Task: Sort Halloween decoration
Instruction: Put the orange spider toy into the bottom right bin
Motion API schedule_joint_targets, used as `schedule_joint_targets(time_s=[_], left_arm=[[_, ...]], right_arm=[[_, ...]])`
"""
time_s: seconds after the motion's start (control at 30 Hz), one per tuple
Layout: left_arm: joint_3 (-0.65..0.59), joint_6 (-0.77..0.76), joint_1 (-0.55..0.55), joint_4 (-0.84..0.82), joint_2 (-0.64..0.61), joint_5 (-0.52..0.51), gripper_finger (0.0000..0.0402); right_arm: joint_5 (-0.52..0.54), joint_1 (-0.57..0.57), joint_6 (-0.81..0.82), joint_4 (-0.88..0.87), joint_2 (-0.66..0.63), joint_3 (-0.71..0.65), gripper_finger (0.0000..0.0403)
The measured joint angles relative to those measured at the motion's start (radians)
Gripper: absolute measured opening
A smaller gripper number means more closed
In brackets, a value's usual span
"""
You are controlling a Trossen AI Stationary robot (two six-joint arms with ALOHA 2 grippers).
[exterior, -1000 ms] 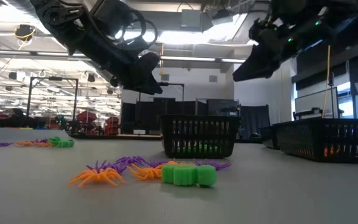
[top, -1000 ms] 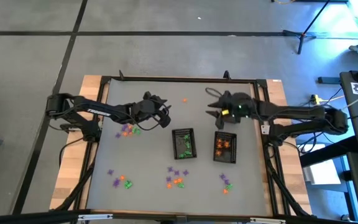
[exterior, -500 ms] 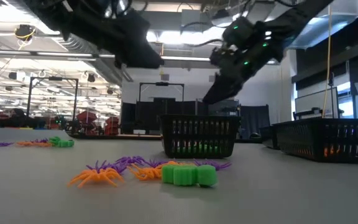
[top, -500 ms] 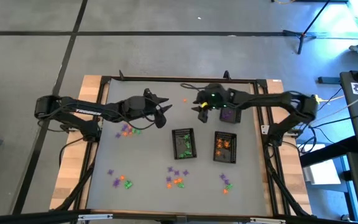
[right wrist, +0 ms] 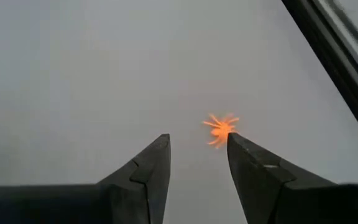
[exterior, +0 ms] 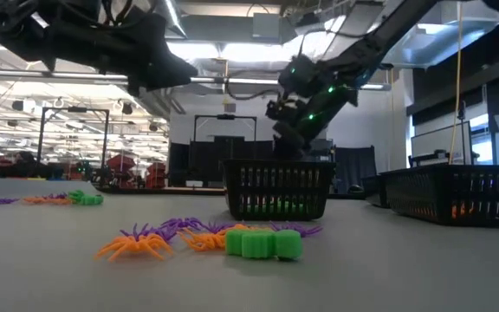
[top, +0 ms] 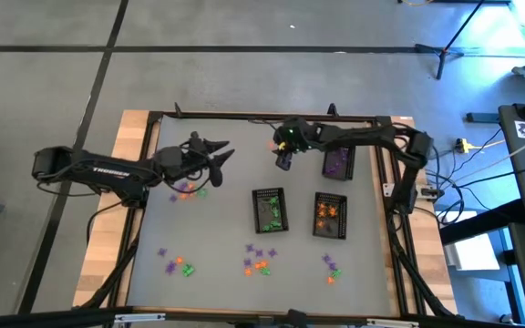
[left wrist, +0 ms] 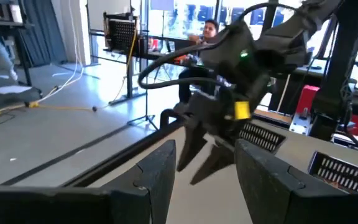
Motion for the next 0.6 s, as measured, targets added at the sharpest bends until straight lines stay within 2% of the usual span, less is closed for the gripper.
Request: schedule_joint_targets(time_s=[0.17, 0.43, 0.6], left_arm=[[-0.002, 0.000, 0.000, 0.000, -0.005, -0.001, 0.0157], [-0.001, -0.001, 0.002, 0.001, -0.005, 0.000, 0.0157], [-0.001, -0.003, 0.002, -0.005, -0.005, 0.002, 0.0157]], right_arm=[[-0.024, -0.038, 0.013, -0.057, 0.088, 0.083, 0.0157], [0.015, -0.045, -0.045, -0.265, 0.221, 0.265, 0.0156], [0.015, -0.044, -0.053, -0.296, 0.264, 0.303, 0.0156]])
